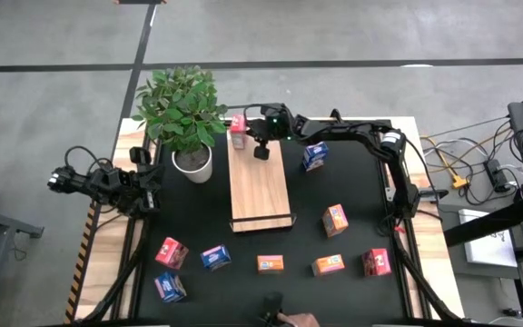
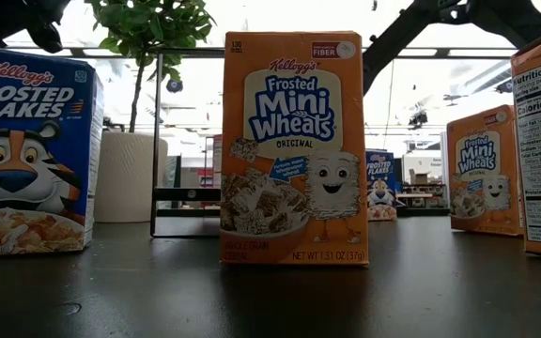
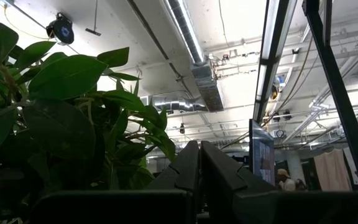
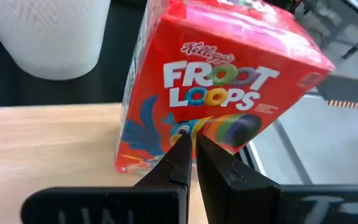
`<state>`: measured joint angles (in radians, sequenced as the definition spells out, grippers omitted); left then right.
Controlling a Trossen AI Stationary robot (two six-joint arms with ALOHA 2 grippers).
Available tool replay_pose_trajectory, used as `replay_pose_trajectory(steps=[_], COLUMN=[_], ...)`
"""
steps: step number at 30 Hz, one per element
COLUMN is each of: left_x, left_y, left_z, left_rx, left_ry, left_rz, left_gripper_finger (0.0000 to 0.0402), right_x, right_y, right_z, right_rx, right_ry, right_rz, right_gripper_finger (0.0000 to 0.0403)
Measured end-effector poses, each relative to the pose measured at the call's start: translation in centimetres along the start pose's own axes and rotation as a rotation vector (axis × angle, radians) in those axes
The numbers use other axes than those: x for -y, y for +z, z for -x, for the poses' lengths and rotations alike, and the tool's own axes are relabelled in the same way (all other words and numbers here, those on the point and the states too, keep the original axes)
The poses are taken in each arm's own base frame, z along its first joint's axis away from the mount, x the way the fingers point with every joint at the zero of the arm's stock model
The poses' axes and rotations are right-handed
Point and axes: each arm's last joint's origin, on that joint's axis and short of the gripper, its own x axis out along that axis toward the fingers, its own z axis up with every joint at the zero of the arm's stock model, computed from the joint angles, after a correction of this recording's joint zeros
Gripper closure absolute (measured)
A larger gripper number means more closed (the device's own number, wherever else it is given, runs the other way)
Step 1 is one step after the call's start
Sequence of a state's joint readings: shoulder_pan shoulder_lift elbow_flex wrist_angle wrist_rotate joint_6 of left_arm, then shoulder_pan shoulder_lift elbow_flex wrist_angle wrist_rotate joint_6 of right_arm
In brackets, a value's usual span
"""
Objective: Stack cereal on shelf
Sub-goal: Put the top red cereal box on the shelf
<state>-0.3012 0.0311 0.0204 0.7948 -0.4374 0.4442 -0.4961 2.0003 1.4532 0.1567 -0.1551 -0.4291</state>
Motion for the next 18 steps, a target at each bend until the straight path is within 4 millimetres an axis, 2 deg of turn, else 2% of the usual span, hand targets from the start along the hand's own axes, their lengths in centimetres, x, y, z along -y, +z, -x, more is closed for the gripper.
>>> replay_pose_trajectory(steps=[6, 10, 14, 18], left_x=[0.0, 0.0, 0.0, 0.0], left_y=[0.0, 0.0, 0.0, 0.0], left_z=[0.0, 0.0, 0.0, 0.0], left_rx=[0.000, 0.001, 0.002, 0.002], left_ry=[0.000, 0.001, 0.001, 0.001], left_rz=[0.000, 0.000, -0.003, -0.013], left_gripper_finger=[0.0402, 0.0402, 0.0402, 0.0402], right_x=[0.1, 0.5, 2.1, 3.8], right_y=[1.4, 3.2, 5.8, 8.2], right_z=[2.0, 3.9, 5.4, 6.2], right_rx=[-0.040, -0.033, -0.011, -0.074], right_ry=[0.020, 0.018, 0.005, 0.009], right_rz=[-0.047, -0.145, -0.254, -0.326], right_gripper_finger=[0.0391, 0.0391, 0.0391, 0.0394])
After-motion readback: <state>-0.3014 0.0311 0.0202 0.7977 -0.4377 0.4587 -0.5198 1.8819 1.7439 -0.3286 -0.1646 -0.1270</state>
